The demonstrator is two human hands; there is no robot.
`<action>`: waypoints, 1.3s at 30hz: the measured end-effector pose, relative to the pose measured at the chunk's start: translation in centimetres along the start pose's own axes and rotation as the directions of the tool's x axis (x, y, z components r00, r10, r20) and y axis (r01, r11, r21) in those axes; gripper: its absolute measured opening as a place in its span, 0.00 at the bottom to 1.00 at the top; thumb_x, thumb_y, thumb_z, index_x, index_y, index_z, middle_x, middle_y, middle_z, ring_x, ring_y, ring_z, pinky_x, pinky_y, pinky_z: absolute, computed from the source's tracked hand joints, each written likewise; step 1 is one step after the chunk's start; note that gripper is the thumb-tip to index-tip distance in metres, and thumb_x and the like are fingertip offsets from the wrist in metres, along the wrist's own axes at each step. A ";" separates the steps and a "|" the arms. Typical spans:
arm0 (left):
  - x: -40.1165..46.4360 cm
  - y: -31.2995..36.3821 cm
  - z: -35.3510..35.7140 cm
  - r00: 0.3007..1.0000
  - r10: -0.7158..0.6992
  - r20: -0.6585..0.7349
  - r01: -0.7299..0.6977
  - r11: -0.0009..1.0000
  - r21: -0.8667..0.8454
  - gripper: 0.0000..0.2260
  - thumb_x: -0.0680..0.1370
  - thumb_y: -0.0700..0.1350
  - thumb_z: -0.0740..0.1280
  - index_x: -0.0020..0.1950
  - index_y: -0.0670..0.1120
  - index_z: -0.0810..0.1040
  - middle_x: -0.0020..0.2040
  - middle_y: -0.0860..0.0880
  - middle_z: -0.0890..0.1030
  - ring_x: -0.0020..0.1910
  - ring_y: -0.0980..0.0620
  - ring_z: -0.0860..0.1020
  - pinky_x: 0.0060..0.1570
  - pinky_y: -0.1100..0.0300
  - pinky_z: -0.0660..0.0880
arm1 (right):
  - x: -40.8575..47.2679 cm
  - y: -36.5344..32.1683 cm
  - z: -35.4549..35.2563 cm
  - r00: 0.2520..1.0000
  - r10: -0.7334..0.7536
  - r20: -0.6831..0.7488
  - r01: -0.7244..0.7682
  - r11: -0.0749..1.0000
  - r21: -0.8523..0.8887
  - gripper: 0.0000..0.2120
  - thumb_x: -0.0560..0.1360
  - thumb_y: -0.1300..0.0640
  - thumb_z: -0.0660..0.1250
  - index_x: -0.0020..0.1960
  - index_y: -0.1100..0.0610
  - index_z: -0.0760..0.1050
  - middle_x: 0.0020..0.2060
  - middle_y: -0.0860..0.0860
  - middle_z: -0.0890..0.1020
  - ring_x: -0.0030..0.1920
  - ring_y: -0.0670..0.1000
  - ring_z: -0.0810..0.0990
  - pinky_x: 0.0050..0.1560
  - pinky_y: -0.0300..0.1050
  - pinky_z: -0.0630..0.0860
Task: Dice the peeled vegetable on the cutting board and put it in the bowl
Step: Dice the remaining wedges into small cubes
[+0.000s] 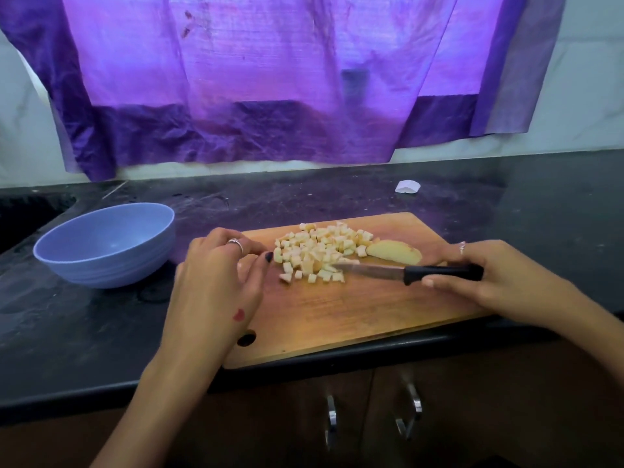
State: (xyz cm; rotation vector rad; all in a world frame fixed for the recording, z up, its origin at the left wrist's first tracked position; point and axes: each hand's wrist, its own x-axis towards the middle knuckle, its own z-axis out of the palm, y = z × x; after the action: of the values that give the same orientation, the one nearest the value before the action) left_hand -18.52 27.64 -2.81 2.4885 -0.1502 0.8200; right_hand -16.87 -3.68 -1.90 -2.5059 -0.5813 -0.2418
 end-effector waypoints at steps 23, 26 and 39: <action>7.9 10.5 10.5 0.684 0.495 0.536 -0.568 0.822 -0.034 0.10 0.76 0.46 0.70 0.55 0.46 0.80 0.52 0.51 0.77 0.48 0.48 0.77 0.46 0.50 0.75 | -0.5 4.4 2.3 0.796 0.396 -0.458 0.073 0.688 0.722 0.04 0.77 0.57 0.66 0.46 0.53 0.80 0.26 0.54 0.69 0.24 0.41 0.65 0.26 0.28 0.63; 7.6 9.8 10.7 0.668 0.572 0.476 -0.625 0.778 -0.057 0.09 0.76 0.47 0.69 0.54 0.46 0.82 0.50 0.52 0.80 0.49 0.50 0.77 0.46 0.50 0.76 | -0.6 4.3 2.4 0.798 0.381 -0.467 0.091 0.689 0.719 0.05 0.77 0.57 0.66 0.46 0.52 0.80 0.26 0.54 0.69 0.25 0.42 0.66 0.28 0.29 0.64; 7.2 9.1 9.7 0.691 0.633 0.350 -0.657 0.752 -0.062 0.07 0.79 0.43 0.62 0.53 0.48 0.79 0.44 0.53 0.82 0.46 0.51 0.74 0.46 0.51 0.72 | -0.8 4.3 2.4 0.807 0.377 -0.454 0.062 0.710 0.701 0.04 0.77 0.57 0.66 0.47 0.53 0.80 0.25 0.50 0.70 0.25 0.41 0.67 0.28 0.31 0.65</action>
State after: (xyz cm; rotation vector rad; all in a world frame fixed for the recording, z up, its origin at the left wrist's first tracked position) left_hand -9.89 15.24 -1.31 2.6351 -1.2130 0.6150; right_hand -15.48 -5.90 -6.17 -1.6020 -0.1293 -0.5682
